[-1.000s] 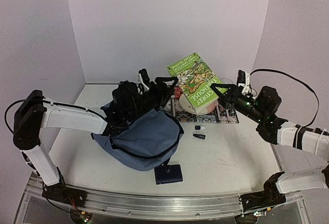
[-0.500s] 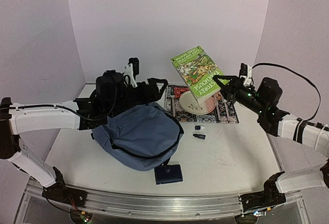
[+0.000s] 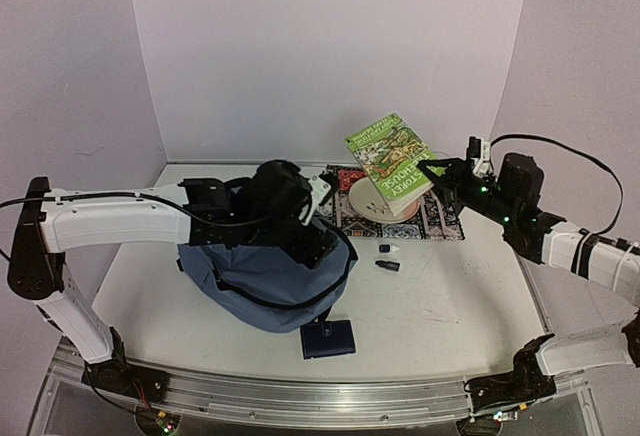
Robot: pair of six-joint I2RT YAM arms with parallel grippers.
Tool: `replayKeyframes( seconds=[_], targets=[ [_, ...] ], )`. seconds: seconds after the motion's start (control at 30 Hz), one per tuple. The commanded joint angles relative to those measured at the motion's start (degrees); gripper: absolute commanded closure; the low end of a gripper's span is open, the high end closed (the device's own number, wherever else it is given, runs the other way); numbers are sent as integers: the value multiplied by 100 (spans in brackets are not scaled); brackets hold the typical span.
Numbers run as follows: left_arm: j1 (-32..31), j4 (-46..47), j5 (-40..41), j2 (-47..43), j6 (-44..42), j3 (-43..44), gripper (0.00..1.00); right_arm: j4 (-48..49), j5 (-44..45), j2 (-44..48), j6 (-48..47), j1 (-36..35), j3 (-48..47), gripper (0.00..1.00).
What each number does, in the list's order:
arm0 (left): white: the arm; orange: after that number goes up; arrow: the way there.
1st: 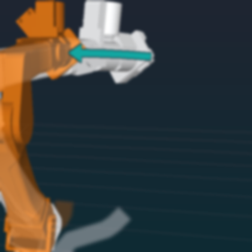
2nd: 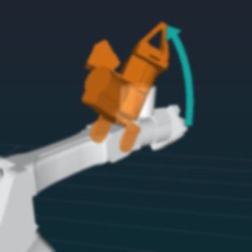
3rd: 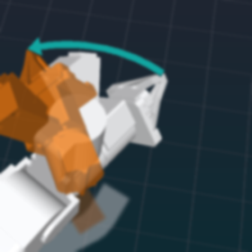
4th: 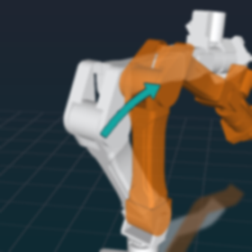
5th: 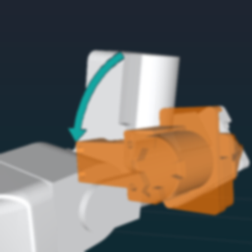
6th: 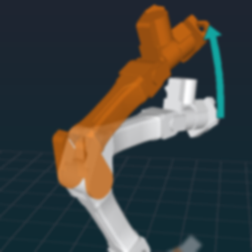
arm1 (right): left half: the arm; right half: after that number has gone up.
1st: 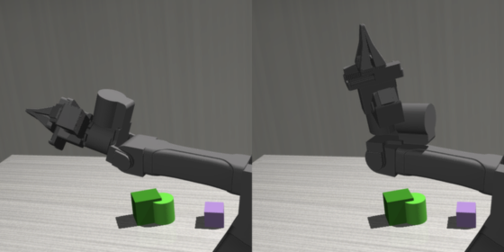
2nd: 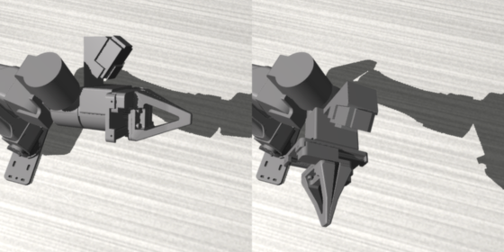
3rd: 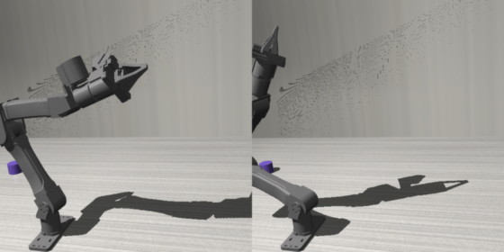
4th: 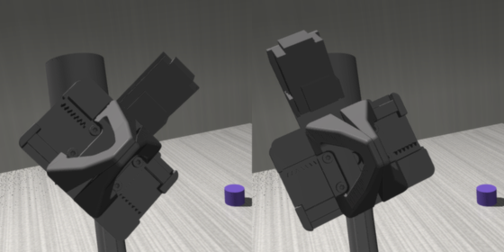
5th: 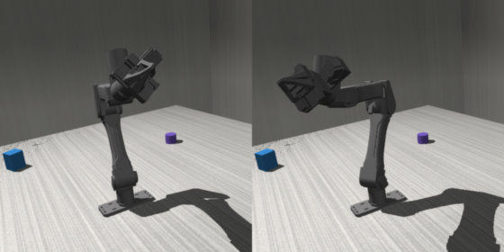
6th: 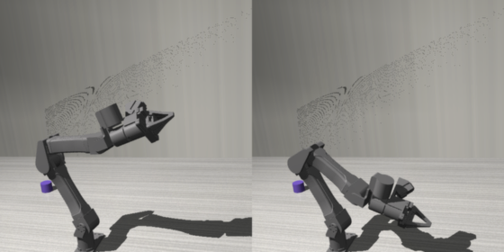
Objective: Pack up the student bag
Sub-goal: Open the largest pocket of the student bag.
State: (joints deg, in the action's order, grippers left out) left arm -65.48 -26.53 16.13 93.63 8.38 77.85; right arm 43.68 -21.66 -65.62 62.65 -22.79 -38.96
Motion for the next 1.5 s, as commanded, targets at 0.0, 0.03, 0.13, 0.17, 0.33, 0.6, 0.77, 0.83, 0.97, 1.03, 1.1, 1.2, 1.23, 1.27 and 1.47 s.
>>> replayKeyframes(
  seconds=[0.0, 0.03, 0.13, 0.17, 0.33, 0.6, 0.77, 0.83, 0.97, 1.03, 1.1, 1.2, 1.23, 1.27, 1.47],
  targets=[
    [-379, -1265, 493, 496, -242, 582, 11, 597, 120, 367, -55, 4, -234, 100],
    [-465, -1434, 579, 606, -232, 681, 11, 566, 133, 388, -49, 3, -223, 100],
    [-703, -1856, 855, 1041, -174, 1036, 12, 487, 179, 426, -51, 5, -188, 100],
    [-759, -1956, 946, 1214, -140, 1139, 12, 467, 188, 427, -47, 8, -176, 100],
    [-965, -2557, 1357, 1878, -5, 1542, 13, 452, 172, 399, 4, 8, -147, 100],
    [-1032, -3033, 2251, 2340, 176, 1723, 16, 450, 130, 464, 46, 8, -18, 100],
    [-1031, -3204, 2975, 2437, 356, 1981, 47, 436, 59, 524, 58, 2, 32, 100],
    [-1017, -3210, 3063, 2381, 394, 2078, 62, 391, 27, 560, 34, 3, 30, 100],
    [-920, -3214, 3153, 2199, 467, 2247, 87, 286, -117, 599, 49, 6, 33, 100],
    [-816, -3211, 3114, 2078, 523, 2305, 95, 199, -145, 656, 71, 5, 69, 100],
    [-617, -3210, 3013, 1941, 617, 2371, 100, 53, -158, 729, 94, 3, 101, 100],
    [-220, -3203, 2775, 1754, 775, 2434, 100, -24, -195, 856, 159, 5, 209, 100],
    [-67, -3200, 2684, 1713, 825, 2475, 100, -59, -200, 907, 173, 6, 249, 100],
    [70, -3189, 2576, 1660, 877, 2534, 100, -122, -216, 958, 180, 5, 278, 100],
    [535, -3122, 2399, 1609, 804, 3053, 100, -545, -689, 1014, 179, -35, 314, 100]
  ],
)
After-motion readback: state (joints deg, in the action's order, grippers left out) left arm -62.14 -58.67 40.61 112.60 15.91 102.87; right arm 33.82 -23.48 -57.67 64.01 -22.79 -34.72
